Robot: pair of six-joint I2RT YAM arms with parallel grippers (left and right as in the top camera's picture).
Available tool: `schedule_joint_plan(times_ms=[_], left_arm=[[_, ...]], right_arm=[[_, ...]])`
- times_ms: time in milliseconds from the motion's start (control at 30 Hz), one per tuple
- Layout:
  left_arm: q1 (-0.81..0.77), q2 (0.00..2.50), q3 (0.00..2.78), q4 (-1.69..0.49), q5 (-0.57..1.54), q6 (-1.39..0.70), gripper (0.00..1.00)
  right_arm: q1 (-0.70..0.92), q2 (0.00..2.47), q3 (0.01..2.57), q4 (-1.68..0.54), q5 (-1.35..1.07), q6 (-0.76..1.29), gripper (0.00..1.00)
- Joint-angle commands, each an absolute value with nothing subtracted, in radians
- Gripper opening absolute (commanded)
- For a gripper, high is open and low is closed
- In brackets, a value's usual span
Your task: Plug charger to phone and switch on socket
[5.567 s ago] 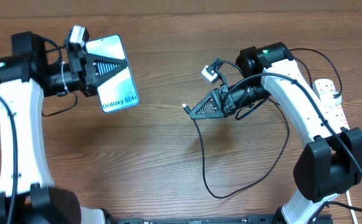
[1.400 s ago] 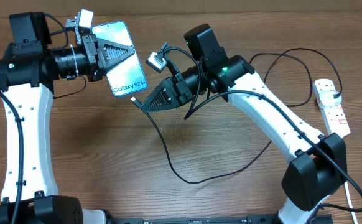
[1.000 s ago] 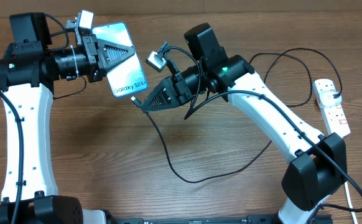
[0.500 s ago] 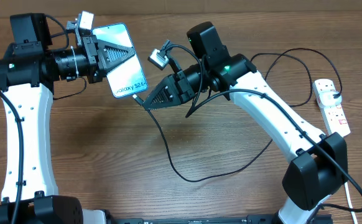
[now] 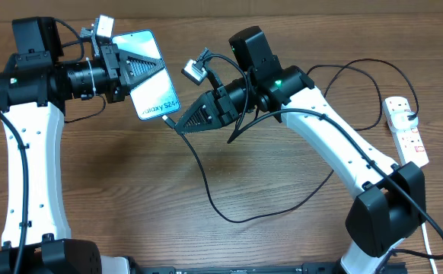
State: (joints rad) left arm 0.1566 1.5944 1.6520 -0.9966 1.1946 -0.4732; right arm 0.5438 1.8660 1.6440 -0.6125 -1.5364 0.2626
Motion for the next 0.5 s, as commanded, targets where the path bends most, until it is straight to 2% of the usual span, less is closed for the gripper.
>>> schedule_joint_plan(times_ms=[0,467], left_arm=[[0.149,1.591,1.665,-0.994,1.190,-0.487,0.04],[0.149,1.591,1.665,-0.995,1.202,-0.522,0.04]], right_arm=[[0.539,1.840,1.671,-0.605,-1.546,0.267,0.04],[0.539,1.840,1.671,-0.606,-1.542,0.267,0.04]])
